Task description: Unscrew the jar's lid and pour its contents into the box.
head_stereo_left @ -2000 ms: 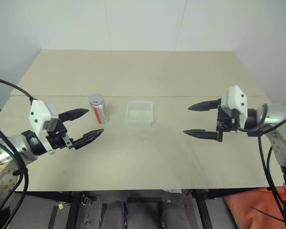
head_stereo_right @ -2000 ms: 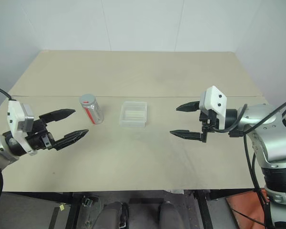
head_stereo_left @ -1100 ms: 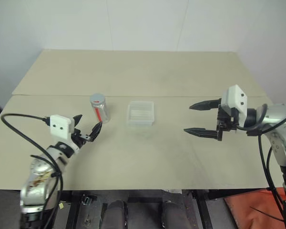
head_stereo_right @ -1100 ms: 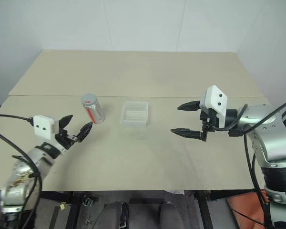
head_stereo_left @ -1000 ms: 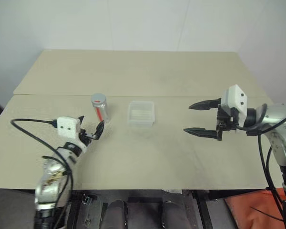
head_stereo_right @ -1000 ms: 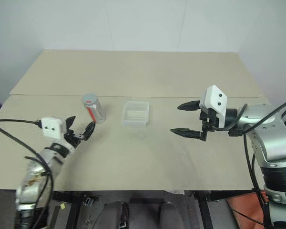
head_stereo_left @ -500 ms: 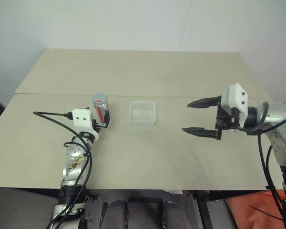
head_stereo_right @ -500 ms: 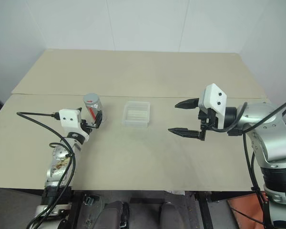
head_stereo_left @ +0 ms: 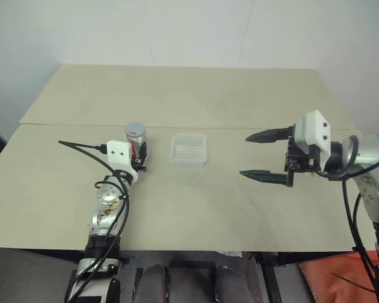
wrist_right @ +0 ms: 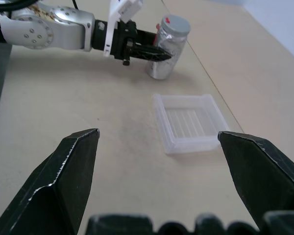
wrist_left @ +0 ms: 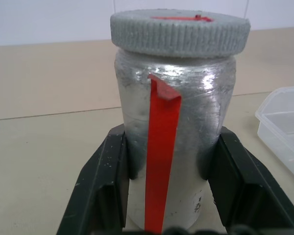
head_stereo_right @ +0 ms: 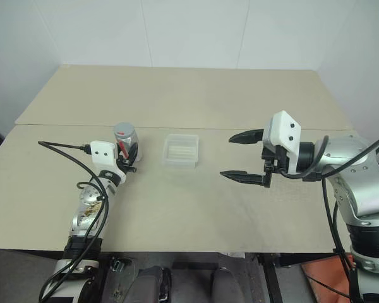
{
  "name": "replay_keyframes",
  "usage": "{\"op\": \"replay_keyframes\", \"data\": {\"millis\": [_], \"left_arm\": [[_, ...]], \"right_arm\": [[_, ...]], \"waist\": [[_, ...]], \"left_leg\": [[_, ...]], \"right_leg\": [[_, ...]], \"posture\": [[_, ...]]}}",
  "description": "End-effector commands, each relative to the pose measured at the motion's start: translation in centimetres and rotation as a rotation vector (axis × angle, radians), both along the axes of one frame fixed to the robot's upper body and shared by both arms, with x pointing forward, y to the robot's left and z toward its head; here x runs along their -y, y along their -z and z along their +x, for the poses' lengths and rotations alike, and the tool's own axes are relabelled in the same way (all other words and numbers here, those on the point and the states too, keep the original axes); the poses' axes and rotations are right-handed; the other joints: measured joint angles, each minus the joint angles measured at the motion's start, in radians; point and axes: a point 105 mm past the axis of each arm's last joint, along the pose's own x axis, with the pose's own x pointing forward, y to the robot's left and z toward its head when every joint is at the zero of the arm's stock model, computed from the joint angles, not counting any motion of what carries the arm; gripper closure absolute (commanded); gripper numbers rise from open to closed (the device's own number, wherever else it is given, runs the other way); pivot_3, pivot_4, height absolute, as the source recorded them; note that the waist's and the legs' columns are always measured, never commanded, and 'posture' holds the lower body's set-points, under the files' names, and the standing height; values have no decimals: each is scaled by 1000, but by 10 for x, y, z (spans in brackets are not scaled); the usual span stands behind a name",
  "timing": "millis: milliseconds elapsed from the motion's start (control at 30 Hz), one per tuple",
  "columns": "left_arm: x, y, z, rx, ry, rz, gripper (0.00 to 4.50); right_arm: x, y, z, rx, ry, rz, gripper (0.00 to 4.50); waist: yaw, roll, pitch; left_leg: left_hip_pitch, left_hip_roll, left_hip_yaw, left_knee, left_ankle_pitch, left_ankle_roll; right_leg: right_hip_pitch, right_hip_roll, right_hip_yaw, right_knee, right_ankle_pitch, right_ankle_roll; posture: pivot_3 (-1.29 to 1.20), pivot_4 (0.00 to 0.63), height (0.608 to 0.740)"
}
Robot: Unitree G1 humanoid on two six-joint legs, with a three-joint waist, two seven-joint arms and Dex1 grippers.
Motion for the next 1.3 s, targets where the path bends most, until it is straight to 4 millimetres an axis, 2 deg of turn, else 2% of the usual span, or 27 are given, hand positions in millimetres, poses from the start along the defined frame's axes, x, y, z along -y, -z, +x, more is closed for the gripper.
{"op": "replay_keyframes", "data": {"millis": [33,133,267,467,700,933,1100,1300], "left_arm": [[1,-7,1,28,4,7,2627],[-2,-17,1,39,29,15,2627],[4,-50,-13,56,233,29,2627],[9,-89,-52,-17,656,27,2627],[26,-106,-92,-108,1075,112,2627],[51,-106,-86,-71,1203,155,2627],[64,-105,-81,-37,1265,167,2627],[66,-104,-77,-22,1282,188,2627]], "right_arm": [[-2,-14,-4,54,-8,21,0],[-8,-13,-5,55,-28,33,0],[-19,-16,-4,60,-59,65,0],[-40,-26,0,24,-121,166,0],[-74,-47,-2,-62,-194,283,0],[-107,-68,2,-153,-162,349,0],[-120,-68,9,-198,-109,342,0],[-126,-61,8,-218,-99,305,0]], "waist": [[0,0,0],[-1,0,0],[-9,0,0],[-21,0,0],[-24,0,0],[-20,1,0],[-22,1,0],[-23,1,0]], "left_leg": [[0,0,0,0,0,0],[0,0,0,0,0,0],[0,0,0,0,0,0],[0,1,-1,0,0,0],[0,1,0,-1,0,0],[0,1,3,0,0,0],[-4,1,4,0,0,0],[-11,1,4,1,0,0]], "right_leg": [[0,0,0,0,0,0],[0,0,0,0,0,0],[-1,0,0,1,0,0],[-1,0,0,1,0,0],[-2,1,0,1,0,0],[-1,1,-1,1,0,0],[-5,1,-1,2,0,0],[-13,1,-1,4,0,0]], "posture": [[0,150,740],[0,150,740],[0,150,740],[0,150,740],[0,150,740],[0,150,740],[0,150,740],[0,150,740]]}}
